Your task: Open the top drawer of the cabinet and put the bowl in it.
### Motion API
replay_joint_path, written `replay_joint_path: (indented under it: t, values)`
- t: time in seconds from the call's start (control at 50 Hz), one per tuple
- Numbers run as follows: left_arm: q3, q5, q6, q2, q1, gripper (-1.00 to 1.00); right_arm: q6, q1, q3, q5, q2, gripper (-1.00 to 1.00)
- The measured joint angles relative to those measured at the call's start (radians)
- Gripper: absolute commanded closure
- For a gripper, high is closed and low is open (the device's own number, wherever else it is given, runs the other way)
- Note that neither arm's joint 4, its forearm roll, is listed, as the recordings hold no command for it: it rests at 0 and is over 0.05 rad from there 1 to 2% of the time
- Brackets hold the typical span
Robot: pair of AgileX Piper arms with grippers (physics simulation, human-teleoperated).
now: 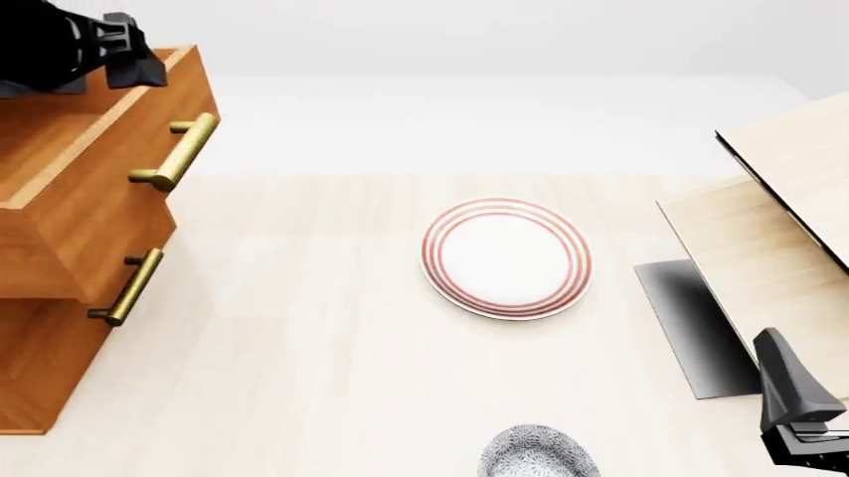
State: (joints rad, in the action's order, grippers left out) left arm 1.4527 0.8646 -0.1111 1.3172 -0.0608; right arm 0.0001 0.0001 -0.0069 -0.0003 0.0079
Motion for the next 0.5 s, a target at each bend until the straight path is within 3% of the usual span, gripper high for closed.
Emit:
replay_joint_path:
  t: [0.5]
  values:
    - [-0.049, -0.038, -0.005, 0.016, 0.0, -1.0, 0.0, 0.0, 0.0, 0.0, 0.0, -1.0]
